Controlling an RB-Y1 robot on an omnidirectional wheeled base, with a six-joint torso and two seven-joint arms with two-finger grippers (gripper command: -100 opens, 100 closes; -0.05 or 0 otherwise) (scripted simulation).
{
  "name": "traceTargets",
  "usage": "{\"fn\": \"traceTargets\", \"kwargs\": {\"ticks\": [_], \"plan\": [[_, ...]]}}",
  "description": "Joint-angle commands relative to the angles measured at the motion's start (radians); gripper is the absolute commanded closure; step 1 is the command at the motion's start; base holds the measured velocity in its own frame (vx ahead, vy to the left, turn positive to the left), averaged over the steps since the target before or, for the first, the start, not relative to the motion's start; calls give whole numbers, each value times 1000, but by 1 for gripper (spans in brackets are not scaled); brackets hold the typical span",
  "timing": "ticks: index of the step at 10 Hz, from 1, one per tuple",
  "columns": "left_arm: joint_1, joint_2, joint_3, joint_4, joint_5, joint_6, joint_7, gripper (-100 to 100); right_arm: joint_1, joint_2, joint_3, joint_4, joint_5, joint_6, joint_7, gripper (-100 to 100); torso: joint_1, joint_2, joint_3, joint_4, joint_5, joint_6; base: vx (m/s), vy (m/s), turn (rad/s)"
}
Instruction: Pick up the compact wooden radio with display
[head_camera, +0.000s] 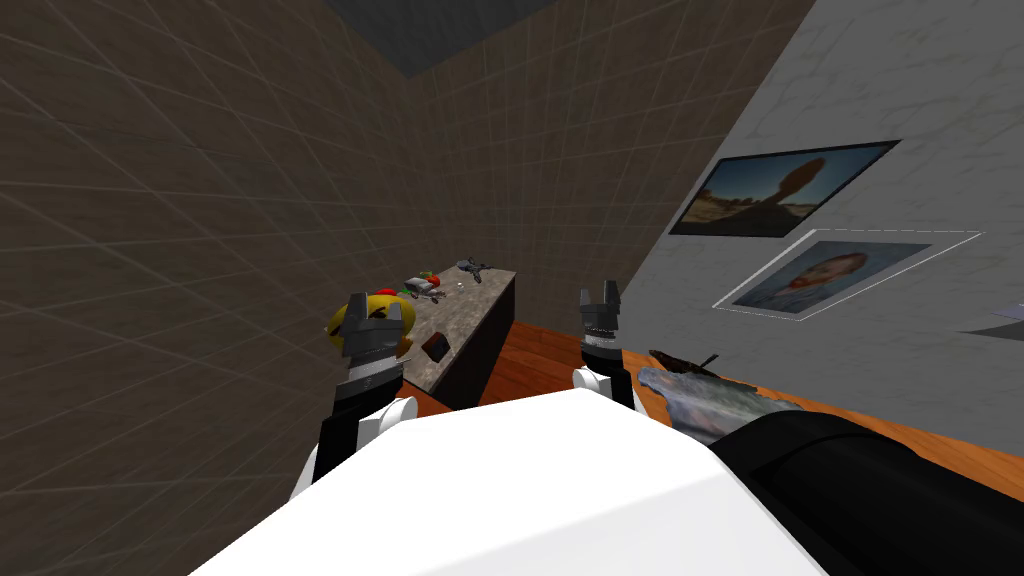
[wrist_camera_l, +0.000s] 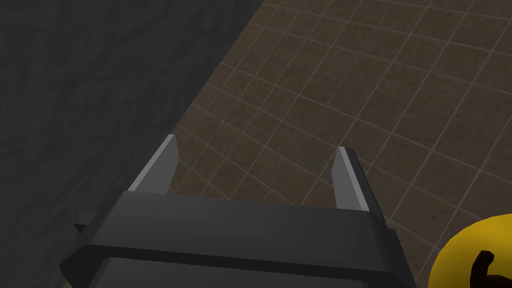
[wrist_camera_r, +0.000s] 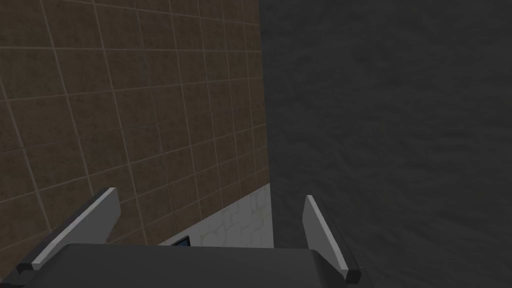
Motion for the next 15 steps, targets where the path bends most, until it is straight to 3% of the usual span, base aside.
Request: {"fn": "traceTargets", "kwargs": {"ticks": [1,4,8,13,15], "plan": [[-5,40,-6,-4,-4,20,14,-100,0,0,0,0,0,0,0,0,0,0,0,0,0,0,-66,-56,-28],[-17,96,-22,-14,-14,71,46,-100,0,0,0,0,0,0,0,0,-5,7,4,2,-1,0,-109,-66,-8],[-43,148,-56,-30,-33,179,111,-100,0,0,0,0,0,0,0,0,1,7,4,2,0,0,-106,-3,-5],[-70,170,-88,-37,-48,285,167,-100,0,0,0,0,0,0,0,0,2,5,3,1,0,0,-76,26,2],[-91,179,-111,-37,-58,350,205,-100,0,0,0,0,0,0,0,0,2,4,3,1,0,0,-74,29,7]]}}
